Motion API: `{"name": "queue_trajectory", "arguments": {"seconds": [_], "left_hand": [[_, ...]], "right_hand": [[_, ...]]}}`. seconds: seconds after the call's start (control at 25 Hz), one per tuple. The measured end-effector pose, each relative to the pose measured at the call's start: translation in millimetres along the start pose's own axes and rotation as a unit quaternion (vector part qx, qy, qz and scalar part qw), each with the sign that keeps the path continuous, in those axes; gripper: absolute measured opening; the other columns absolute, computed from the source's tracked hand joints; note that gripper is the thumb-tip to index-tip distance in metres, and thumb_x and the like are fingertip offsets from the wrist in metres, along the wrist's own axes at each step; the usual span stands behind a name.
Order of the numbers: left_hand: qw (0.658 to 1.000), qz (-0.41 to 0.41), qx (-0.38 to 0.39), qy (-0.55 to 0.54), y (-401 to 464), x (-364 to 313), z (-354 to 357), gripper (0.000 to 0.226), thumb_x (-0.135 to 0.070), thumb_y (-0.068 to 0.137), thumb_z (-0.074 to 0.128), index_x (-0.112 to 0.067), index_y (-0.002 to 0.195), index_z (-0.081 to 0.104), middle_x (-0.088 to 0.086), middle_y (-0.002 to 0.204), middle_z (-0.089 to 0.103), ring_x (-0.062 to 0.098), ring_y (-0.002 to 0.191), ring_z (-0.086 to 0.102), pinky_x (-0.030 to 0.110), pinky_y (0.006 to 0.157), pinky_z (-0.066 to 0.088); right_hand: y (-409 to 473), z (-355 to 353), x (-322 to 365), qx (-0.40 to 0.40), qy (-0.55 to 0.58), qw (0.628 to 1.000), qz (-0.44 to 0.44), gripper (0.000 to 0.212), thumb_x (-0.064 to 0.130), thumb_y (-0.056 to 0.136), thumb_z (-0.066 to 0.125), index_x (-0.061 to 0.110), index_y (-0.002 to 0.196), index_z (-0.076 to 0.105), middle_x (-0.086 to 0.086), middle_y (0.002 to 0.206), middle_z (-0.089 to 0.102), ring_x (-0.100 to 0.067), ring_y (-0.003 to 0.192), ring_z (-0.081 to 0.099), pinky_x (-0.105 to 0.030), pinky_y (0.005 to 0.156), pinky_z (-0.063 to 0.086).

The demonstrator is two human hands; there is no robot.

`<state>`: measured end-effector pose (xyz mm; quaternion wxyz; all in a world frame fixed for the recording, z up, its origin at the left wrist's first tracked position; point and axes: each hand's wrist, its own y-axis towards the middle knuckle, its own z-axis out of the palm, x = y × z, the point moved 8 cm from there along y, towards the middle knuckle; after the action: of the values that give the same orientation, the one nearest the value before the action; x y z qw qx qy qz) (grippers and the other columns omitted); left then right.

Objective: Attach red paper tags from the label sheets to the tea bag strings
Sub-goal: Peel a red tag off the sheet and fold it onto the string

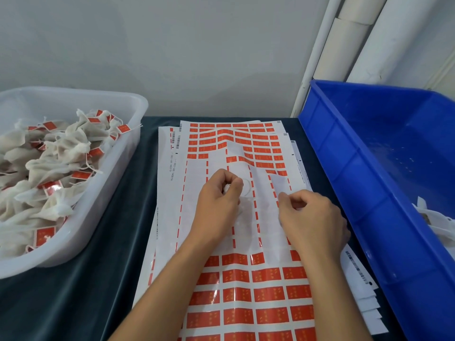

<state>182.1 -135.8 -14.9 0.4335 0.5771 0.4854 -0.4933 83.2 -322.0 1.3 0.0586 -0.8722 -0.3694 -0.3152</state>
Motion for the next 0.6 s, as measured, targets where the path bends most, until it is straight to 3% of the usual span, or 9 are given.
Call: {"name": "queue_trajectory", "arguments": {"seconds": [0.12,0.6], "left_hand": [[1.000,-0.001,-0.003,0.005,0.1,0.5,-0.3,0.015,-0.029,0.105,0.057,-0.023,0.092,0.062,-0.008,0.084,0.069,0.013,0.076,0.067,0.008,0.061,0.050],[1.000,0.004,-0.002,0.002,0.8,1.0,0.2,0.015,-0.028,0.104,0.058,-0.024,0.091,0.062,-0.011,0.082,0.068,0.002,0.074,0.066,0.007,0.060,0.050]], "right_hand": [[-2.3,1.9,4.4,-0.003,-0.027,0.999,-0.021,0.023,0.060,0.090,0.067,0.038,0.086,0.060,0.017,0.091,0.057,-0.009,0.071,0.055,-0.026,0.066,0.035],[-0.8,0.9,1.6,-0.022,0.000,1.000,-0.013,0.019,0.049,0.093,0.069,0.035,0.082,0.062,0.014,0.091,0.062,-0.008,0.068,0.055,-0.021,0.060,0.031]]}}
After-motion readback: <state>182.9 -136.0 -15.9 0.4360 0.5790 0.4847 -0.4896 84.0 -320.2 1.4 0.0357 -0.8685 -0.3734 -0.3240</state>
